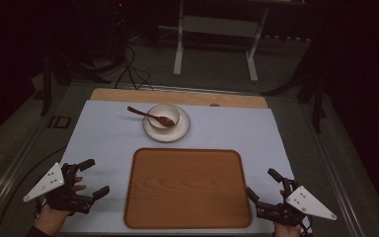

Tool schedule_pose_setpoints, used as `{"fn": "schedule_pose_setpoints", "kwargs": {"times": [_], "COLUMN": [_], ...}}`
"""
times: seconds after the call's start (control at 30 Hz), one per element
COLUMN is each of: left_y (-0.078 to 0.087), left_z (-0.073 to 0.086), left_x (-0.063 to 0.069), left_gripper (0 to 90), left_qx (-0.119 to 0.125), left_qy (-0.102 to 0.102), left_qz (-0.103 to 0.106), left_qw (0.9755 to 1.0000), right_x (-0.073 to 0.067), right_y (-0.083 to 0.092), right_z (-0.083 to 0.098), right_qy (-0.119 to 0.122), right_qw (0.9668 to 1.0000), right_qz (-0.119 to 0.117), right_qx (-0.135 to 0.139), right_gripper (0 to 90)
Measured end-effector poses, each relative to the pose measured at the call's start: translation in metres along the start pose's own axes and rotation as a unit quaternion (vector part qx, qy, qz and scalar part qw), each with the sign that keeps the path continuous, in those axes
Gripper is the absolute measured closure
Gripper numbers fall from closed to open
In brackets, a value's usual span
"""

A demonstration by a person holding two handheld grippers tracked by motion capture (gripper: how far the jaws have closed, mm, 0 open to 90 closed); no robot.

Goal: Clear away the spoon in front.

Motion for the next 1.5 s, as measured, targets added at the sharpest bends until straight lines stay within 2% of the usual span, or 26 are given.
{"fn": "schedule_pose_setpoints", "kwargs": {"times": [0.07, 0.1, 0.17, 0.23, 0.27, 0.3, 0.33, 0.4, 0.47, 0.57, 0.67, 0.77, 0.87, 0.97, 1.0, 1.1, 1.23, 1.37, 1.5], "left_y": [-0.001, -0.003, -0.005, -0.009, -0.009, -0.01, -0.01, -0.012, -0.013, -0.015, -0.016, -0.02, -0.023, -0.025, -0.027, -0.03, -0.036, -0.043, -0.052], "left_z": [0.0, 0.0, 0.0, 0.0, 0.0, -0.001, -0.001, -0.004, -0.01, -0.021, -0.032, -0.041, -0.052, -0.059, -0.065, -0.073, -0.084, -0.092, -0.099], "left_x": [0.001, 0.003, 0.003, 0.005, 0.005, 0.006, 0.006, 0.008, 0.01, 0.013, 0.015, 0.014, 0.013, 0.012, 0.009, 0.004, -0.004, -0.012, -0.023], "left_gripper": [0.0, 0.0, 0.0, 0.0, 0.0, 0.0, 0.0, 0.0, 0.0, 0.0, 0.0, 0.0, 0.0, 0.0, 0.0, 0.0, 0.0, 0.0, 0.0], "left_qx": [-0.011, -0.02, -0.025, -0.041, -0.041, -0.043, -0.043, -0.042, -0.034, -0.043, -0.036, -0.032, -0.031, -0.029, -0.031, -0.032, -0.034, -0.033, -0.03], "left_qy": [-0.002, -0.003, -0.002, -0.004, -0.004, 0.005, 0.005, 0.018, 0.024, 0.012, 0.009, 0.006, -0.012, -0.017, -0.025, -0.031, -0.034, -0.029, -0.025], "left_qz": [0.008, 0.018, 0.022, 0.032, 0.032, 0.043, 0.043, 0.055, 0.064, 0.055, 0.075, 0.081, 0.083, 0.084, 0.08, 0.076, 0.073, 0.065, 0.049], "left_qw": [0.9999, 0.9996, 0.9995, 0.9987, 0.9987, 0.9982, 0.9982, 0.9974, 0.9971, 0.9975, 0.9965, 0.9962, 0.996, 0.9959, 0.9959, 0.9961, 0.9962, 0.9969, 0.998], "right_x": [-0.001, -0.002, -0.003, -0.006, -0.007, -0.008, -0.008, -0.009, -0.011, -0.013, -0.016, -0.017, -0.017, -0.017, -0.017, -0.018, -0.019, -0.02, -0.021], "right_y": [-0.001, -0.001, -0.002, -0.002, -0.002, -0.002, -0.002, -0.002, -0.003, -0.004, -0.004, -0.005, -0.005, -0.005, -0.005, -0.005, -0.006, -0.005, -0.004], "right_z": [0.0, 0.0, 0.0, 0.0, -0.001, -0.001, -0.001, -0.002, -0.002, -0.002, -0.003, -0.004, -0.005, -0.006, -0.006, -0.007, -0.008, -0.009, -0.009], "right_qy": [0.005, 0.006, 0.007, 0.012, 0.012, 0.013, 0.013, 0.015, 0.017, 0.02, 0.028, 0.026, 0.019, 0.019, 0.016, 0.016, 0.016, 0.017, 0.016], "right_qw": [1.0, 1.0, 0.9999, 0.9999, 0.9999, 0.9998, 0.9998, 0.9998, 0.9998, 0.9996, 0.9994, 0.9995, 0.9997, 0.9997, 0.9997, 0.9996, 0.9994, 0.9993, 0.9991], "right_qz": [0.001, 0.0, -0.003, -0.003, -0.007, -0.009, -0.009, -0.01, -0.011, -0.015, -0.017, -0.017, -0.016, -0.016, -0.018, -0.024, -0.03, -0.034, -0.038], "right_qx": [-0.004, -0.006, -0.011, -0.01, -0.01, -0.009, -0.009, -0.008, -0.009, -0.008, -0.008, -0.007, -0.005, -0.004, -0.004, -0.002, 0.0, 0.002, 0.003], "right_gripper": [11.0, 11.0, 11.0, 10.9, 10.9, 10.8, 10.8, 10.7, 10.7, 10.6, 10.6, 10.6, 10.6, 10.6, 10.6, 10.5, 10.5, 10.4, 10.5]}}
Point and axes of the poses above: each handheld gripper's, and its own axes: y roughly backward along the jaws, z roughly out of its underside, x roughly to its right, the point moved 3 cm from there along -y, roughly forward along the jaws, and after that the axes turned 11 degrees about -y, right-handed, at the moved point
